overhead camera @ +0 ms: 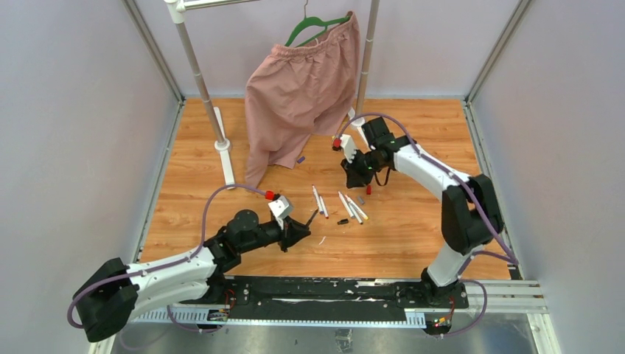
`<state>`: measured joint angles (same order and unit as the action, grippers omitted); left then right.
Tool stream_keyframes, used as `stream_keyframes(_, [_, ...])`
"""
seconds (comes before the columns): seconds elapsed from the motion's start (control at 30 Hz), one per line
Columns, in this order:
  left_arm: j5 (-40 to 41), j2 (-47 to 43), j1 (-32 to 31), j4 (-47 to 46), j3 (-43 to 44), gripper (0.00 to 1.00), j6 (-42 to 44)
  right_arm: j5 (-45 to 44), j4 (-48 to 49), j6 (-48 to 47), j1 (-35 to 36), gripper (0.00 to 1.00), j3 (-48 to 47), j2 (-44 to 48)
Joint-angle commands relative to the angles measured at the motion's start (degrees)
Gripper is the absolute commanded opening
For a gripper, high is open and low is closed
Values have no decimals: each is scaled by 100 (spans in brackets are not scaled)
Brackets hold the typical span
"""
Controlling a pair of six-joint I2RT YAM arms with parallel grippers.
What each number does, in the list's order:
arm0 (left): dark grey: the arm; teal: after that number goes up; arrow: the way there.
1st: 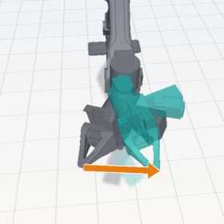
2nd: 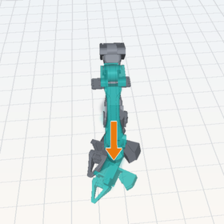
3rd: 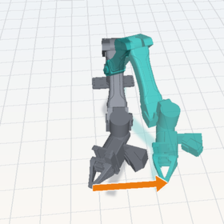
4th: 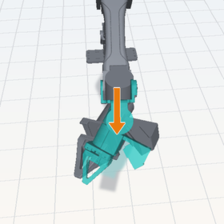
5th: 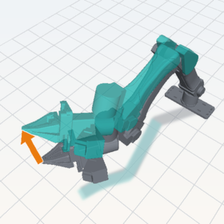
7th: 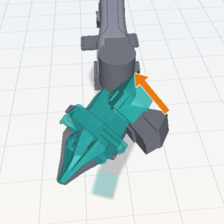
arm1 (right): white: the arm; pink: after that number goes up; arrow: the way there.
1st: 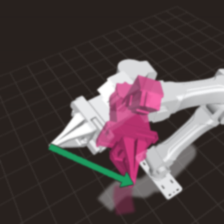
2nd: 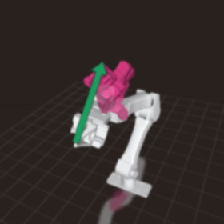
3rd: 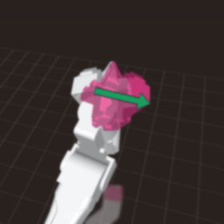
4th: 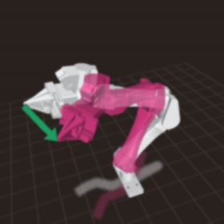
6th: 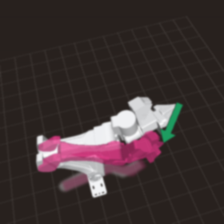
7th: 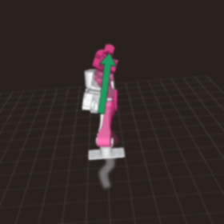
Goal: Insert the pens into the pen caps
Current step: Insert the pen cap onto the pen.
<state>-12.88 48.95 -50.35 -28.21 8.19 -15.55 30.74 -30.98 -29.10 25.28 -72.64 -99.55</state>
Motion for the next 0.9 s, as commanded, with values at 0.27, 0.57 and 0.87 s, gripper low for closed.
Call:
stream_keyframes(0.27, [-1505, 845, -15, -156, 787, 0, -436, 1247, -955, -5932, -59, 0, 1291, 2344])
stream_keyframes(0.57, [-2473, 2383, -19, -156, 1587, 0, -1042, 928, -1709, -7743, -47, 0, 1406, 2766])
stream_keyframes(0.87, [-2663, 3243, -19, -154, 2042, 0, -1423, 383, -1638, -8151, 324, 0, 1829, 3098])
